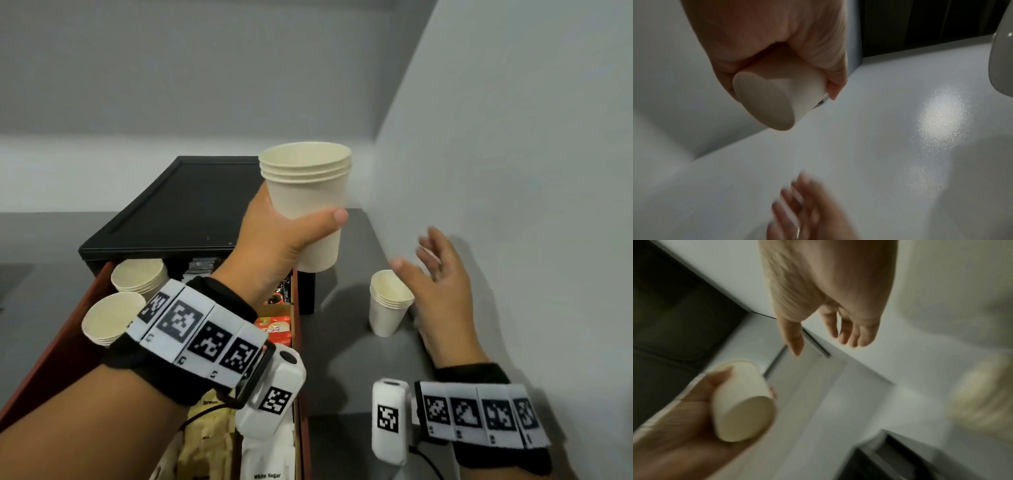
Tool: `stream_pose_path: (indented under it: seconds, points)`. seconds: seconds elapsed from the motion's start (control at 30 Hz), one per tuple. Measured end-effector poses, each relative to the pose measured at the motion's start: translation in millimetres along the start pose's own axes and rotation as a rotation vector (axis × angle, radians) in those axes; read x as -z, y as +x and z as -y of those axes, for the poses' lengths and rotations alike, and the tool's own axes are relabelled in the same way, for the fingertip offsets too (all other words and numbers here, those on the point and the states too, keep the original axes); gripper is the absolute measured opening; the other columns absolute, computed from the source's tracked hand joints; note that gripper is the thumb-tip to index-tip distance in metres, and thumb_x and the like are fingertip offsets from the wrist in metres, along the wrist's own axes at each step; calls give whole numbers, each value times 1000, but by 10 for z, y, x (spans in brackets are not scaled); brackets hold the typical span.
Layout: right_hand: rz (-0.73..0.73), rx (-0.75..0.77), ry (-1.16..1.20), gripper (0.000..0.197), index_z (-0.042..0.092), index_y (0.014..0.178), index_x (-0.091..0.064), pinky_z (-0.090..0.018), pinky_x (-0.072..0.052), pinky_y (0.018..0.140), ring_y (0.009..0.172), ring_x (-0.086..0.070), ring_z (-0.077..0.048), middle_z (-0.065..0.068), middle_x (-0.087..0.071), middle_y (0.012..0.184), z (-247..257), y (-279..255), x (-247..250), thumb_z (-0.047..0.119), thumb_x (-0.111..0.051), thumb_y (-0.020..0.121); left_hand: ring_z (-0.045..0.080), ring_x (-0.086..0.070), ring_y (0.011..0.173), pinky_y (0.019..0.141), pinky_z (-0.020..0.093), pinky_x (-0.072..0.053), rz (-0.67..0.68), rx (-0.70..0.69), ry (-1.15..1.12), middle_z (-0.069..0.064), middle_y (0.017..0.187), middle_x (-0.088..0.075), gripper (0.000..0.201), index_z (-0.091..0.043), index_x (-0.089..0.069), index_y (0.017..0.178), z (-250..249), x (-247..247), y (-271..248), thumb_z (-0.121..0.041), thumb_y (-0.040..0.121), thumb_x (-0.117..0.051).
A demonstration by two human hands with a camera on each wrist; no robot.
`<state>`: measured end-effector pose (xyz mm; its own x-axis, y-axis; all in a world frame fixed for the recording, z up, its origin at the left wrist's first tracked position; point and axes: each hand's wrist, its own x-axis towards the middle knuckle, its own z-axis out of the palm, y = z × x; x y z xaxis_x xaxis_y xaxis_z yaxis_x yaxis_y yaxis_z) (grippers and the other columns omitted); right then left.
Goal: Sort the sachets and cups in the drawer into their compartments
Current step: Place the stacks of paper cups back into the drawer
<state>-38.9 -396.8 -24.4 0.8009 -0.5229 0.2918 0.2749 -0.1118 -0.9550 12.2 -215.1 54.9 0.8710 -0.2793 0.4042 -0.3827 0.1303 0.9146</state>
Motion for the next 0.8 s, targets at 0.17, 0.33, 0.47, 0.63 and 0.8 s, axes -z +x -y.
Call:
stream_pose_path:
  seconds: [0.17,0.33,0.47,0.63,0.8]
  points:
    - [-53,-318,-99,103,31,137,-33,-46,-35,110,130,-39,-10,5,-41,143,-840,-100,135,44,-85,49,16,-64,96,85,41,-56,-8,12,17,-2,101,-65,74,-18,-54,120,71,131,-49,-37,52,-75]
    - [-65,-373,-134,76,49,99,-47,-51,-49,94,106,-59,-21,7,-60,114,-1249,130,55,43,-82,33,7,-66,88,73,27,-54,-22,22,16,-9,94,-65,66,-26,-55,113,123,218,-78,-40,51,-74]
    - [-102,-347,-197,95,28,116,-48,-48,-50,94,102,-61,-24,1,-62,112,-1385,309,-36,38,-79,26,5,-66,88,73,28,-55,-56,28,39,-10,94,-65,67,-31,-54,112,170,283,-107,-44,49,-74]
    - [-132,-332,-274,77,18,122,-49,-45,-48,96,107,-59,-29,-7,-61,118,-1370,342,-65,14,-84,54,8,-65,88,72,28,-55,-83,12,42,-9,94,-64,66,-30,-54,112,146,414,-141,-44,50,-73]
    - [-45,-192,-185,86,22,123,-48,-51,-48,95,107,-60,-27,-3,-63,118,-729,489,-215,37,-82,46,13,-64,92,74,32,-55,-89,-2,66,-3,98,-63,65,-27,-55,114,54,711,-163,-42,54,-74]
